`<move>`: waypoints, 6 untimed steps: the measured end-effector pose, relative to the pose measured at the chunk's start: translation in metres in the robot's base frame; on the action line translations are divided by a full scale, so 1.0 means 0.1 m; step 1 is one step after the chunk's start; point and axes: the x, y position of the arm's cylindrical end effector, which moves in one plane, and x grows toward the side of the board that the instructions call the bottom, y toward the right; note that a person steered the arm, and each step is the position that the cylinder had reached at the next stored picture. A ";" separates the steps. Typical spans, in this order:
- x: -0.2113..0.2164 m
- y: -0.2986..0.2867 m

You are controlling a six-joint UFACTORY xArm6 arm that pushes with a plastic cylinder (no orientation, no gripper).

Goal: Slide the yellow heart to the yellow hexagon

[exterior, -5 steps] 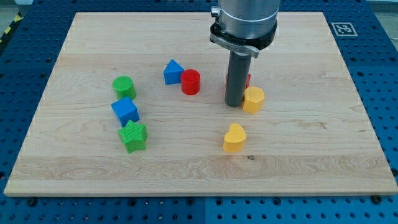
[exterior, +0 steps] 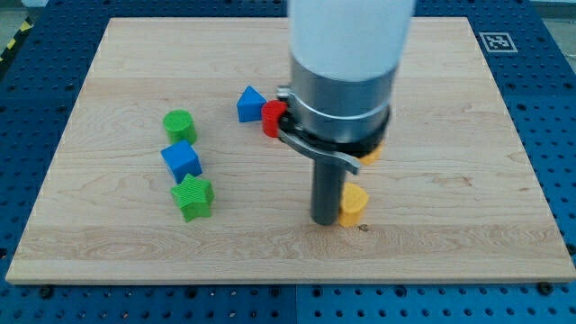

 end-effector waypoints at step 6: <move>-0.03 0.79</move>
